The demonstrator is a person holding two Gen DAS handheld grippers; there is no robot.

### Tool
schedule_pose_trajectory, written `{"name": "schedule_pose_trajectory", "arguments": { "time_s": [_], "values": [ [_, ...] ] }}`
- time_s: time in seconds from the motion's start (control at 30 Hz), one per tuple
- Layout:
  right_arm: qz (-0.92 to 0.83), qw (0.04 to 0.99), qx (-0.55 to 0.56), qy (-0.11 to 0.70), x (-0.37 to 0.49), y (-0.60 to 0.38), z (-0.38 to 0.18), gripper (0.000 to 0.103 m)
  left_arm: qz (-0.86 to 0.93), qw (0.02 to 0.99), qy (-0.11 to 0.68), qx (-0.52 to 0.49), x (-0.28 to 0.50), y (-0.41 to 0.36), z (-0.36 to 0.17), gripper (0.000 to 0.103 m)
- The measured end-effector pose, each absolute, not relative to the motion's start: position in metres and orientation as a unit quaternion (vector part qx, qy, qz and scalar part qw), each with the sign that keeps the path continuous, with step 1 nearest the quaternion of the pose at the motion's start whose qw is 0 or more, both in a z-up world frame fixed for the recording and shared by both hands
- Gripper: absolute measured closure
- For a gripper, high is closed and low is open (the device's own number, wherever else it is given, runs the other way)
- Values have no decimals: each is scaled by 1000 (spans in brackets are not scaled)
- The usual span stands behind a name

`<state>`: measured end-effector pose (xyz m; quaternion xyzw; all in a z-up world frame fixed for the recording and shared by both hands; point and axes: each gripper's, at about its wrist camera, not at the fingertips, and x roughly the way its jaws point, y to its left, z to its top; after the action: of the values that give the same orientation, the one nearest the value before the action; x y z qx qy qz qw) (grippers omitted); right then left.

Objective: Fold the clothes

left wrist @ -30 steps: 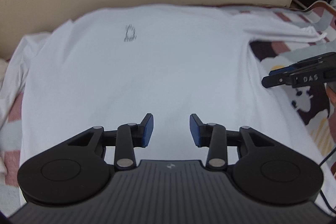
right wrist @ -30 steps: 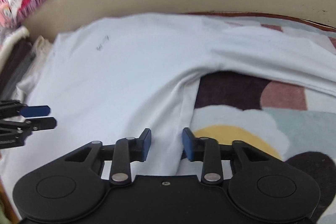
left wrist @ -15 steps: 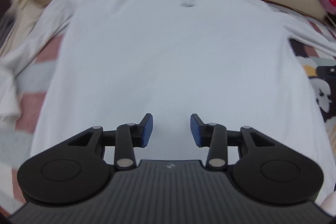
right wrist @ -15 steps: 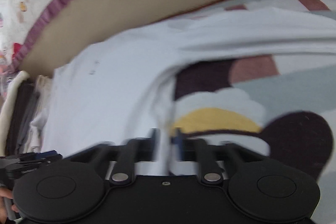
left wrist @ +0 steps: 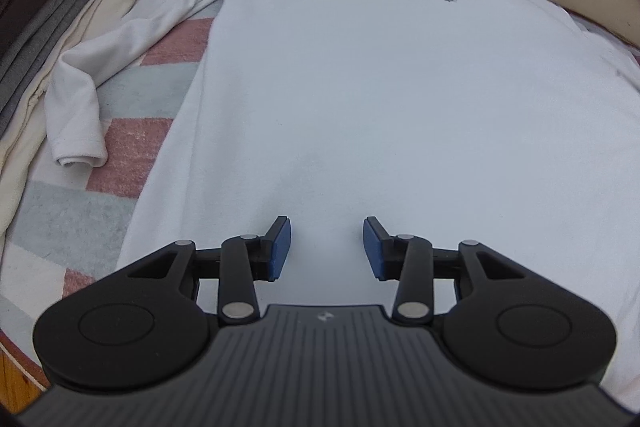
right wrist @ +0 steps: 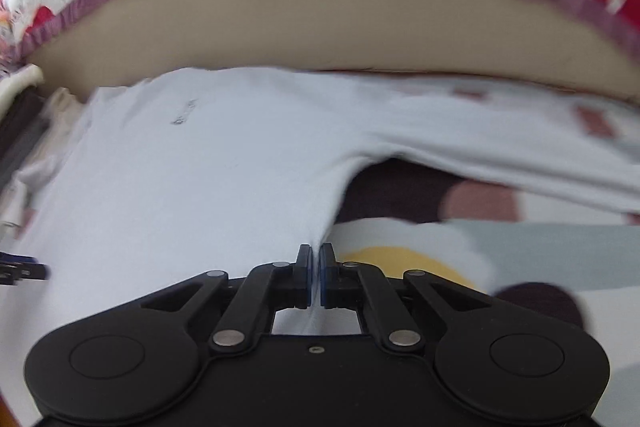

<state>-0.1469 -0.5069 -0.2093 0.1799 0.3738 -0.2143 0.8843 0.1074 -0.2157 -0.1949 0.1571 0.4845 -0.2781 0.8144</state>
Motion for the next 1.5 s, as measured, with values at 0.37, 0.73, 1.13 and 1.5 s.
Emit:
{"name": "schedule_pose_trajectory", "arguments": {
  "time_s": [0.37,0.73,1.13,1.5],
  "values": [
    [-237,848,227,416,-144,-520,-231,99,-216,835,480,159,120,-169,-187,61],
    [-245,819,312,414,-169,-536,-220,56,-172,838,495,151,133,-124,-191,46],
    [-103,728,436,520,-211,-491,-241,46,-170,816,537,134,123,-79,-195,37],
    [-41,779,253,573,-189,-426,-229,97,-192,814,537,111,123,-65,-201,29]
  ]
}}
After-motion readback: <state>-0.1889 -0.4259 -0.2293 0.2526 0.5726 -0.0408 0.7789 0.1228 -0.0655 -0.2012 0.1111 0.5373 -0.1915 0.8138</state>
